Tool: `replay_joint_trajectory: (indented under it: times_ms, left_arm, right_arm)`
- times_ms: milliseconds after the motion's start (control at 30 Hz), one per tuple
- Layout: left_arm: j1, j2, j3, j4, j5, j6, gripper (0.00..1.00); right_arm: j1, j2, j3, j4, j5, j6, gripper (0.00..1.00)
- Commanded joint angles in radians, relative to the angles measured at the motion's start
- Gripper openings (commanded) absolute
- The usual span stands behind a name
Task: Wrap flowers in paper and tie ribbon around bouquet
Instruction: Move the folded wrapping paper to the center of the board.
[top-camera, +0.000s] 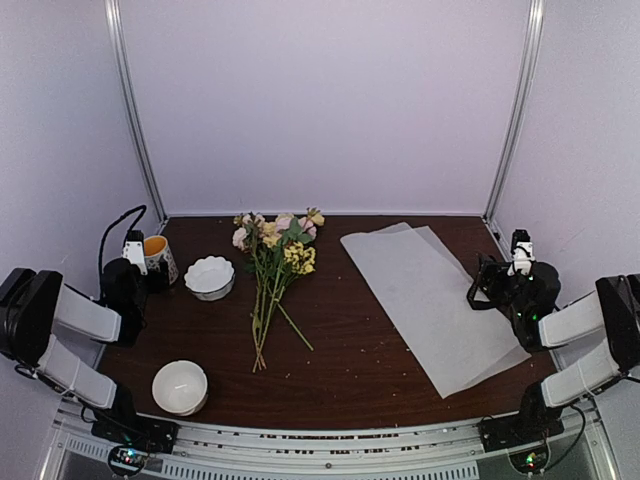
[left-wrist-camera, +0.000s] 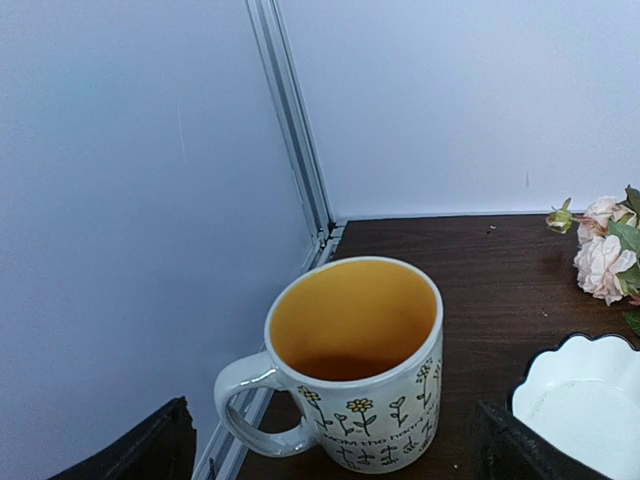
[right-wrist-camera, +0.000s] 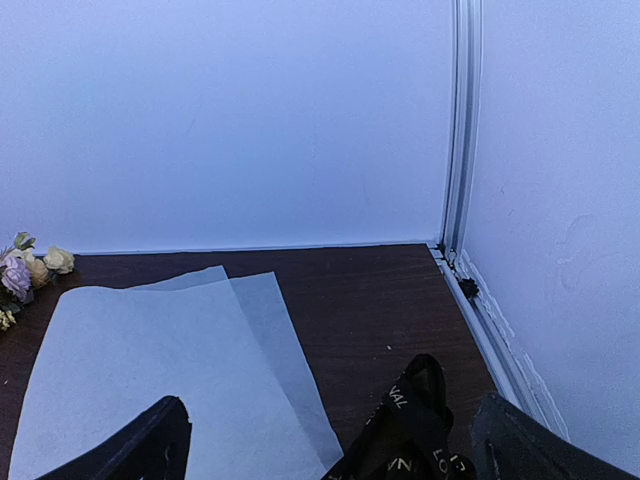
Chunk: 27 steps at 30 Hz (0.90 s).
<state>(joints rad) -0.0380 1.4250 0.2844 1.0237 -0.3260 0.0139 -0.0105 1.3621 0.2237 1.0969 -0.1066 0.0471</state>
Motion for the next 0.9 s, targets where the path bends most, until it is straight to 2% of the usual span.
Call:
replay_joint_trajectory:
  times_ms: [0,333,400,500,533,667,800,867]
  left_arm:
    - [0.013,0.006,0.021,0.054,-0.009,0.008,0.98]
    - [0.012,0.001,0.018,0.060,-0.018,0.011,0.98]
    - [0.012,-0.061,0.037,-0.021,-0.067,-0.011,0.98]
    - [0.012,-0.202,0.155,-0.330,-0.146,-0.039,0.98]
    - [0.011,-0.235,0.190,-0.379,-0.152,-0.037,0.98]
    - [-0.025,-0.363,0.353,-0.627,-0.001,-0.051,0.95]
    - [-0.188,-0.427,0.490,-0.821,-0.024,0.033,0.95]
    - [-0.298,-0.438,0.550,-0.922,-0.072,0.070,0.94]
  right_arm:
    - [0.007,0.005,0.017,0.033,0.018,-0.015,1.00]
    - [0.007,0.001,0.014,0.041,0.016,-0.012,1.00]
    - [0.004,-0.058,0.033,-0.026,0.048,0.003,1.00]
    - [0.003,-0.199,0.161,-0.353,0.089,0.028,1.00]
    - [0.004,-0.223,0.216,-0.453,0.073,0.045,1.00]
    - [0.007,-0.182,0.459,-0.807,-0.072,0.089,1.00]
    - [0.026,-0.061,0.740,-1.334,-0.023,0.147,0.91]
    - [0.051,-0.050,0.795,-1.503,0.000,0.191,0.87]
